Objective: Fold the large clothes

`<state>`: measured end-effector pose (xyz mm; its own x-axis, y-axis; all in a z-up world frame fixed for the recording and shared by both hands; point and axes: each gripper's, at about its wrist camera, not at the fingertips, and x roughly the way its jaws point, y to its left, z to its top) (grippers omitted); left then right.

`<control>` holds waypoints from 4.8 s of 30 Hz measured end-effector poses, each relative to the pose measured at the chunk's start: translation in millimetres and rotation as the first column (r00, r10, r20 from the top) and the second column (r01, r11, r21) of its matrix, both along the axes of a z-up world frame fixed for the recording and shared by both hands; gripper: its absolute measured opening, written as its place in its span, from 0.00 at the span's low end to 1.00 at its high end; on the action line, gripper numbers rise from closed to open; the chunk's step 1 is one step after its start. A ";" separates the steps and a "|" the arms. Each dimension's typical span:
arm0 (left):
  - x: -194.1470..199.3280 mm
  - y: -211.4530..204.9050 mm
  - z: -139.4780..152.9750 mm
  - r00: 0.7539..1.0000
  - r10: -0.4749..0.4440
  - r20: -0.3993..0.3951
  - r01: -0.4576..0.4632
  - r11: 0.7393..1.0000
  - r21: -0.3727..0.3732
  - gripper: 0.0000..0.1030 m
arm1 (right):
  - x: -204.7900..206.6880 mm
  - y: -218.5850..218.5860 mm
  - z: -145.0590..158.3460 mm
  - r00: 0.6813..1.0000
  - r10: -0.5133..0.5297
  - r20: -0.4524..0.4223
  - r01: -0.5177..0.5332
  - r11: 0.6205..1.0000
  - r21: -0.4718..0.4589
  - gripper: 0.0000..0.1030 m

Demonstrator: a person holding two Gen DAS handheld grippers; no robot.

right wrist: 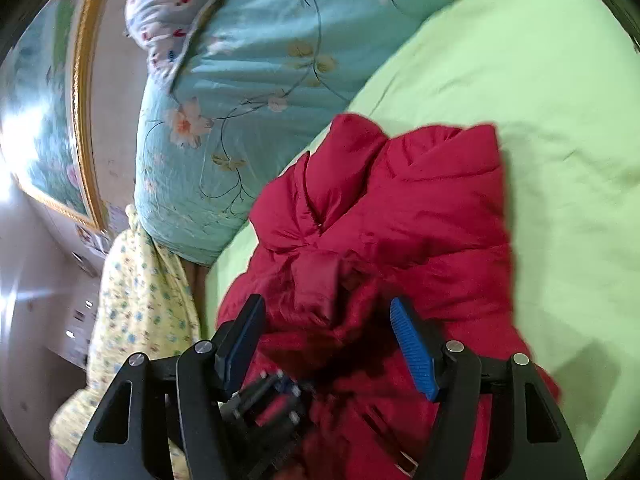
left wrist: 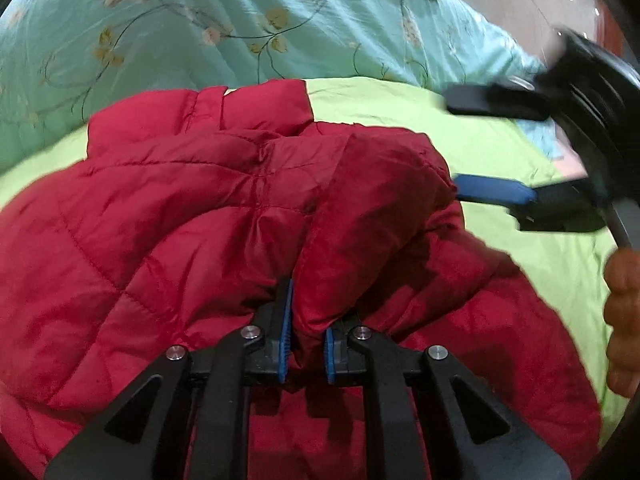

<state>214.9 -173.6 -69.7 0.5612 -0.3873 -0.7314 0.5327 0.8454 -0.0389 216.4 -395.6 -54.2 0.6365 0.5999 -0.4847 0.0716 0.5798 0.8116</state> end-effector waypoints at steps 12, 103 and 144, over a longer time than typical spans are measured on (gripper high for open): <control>-9.0 22.7 11.3 0.987 -0.082 -0.136 0.066 0.991 -0.112 0.60 | 22.1 12.7 -28.8 0.996 0.049 -0.069 -0.052 0.998 -0.042 0.10; 15.2 221.8 12.2 0.916 0.336 -0.218 -0.358 0.932 -0.066 0.62 | -31.8 62.1 -12.8 0.999 0.016 -0.034 -0.032 0.850 -0.525 0.34; -163.2 322.7 -9.6 0.864 0.288 -0.413 -0.317 0.949 -0.001 0.62 | -268.6 36.7 -37.2 0.942 0.133 -0.308 -0.275 0.832 -0.481 0.62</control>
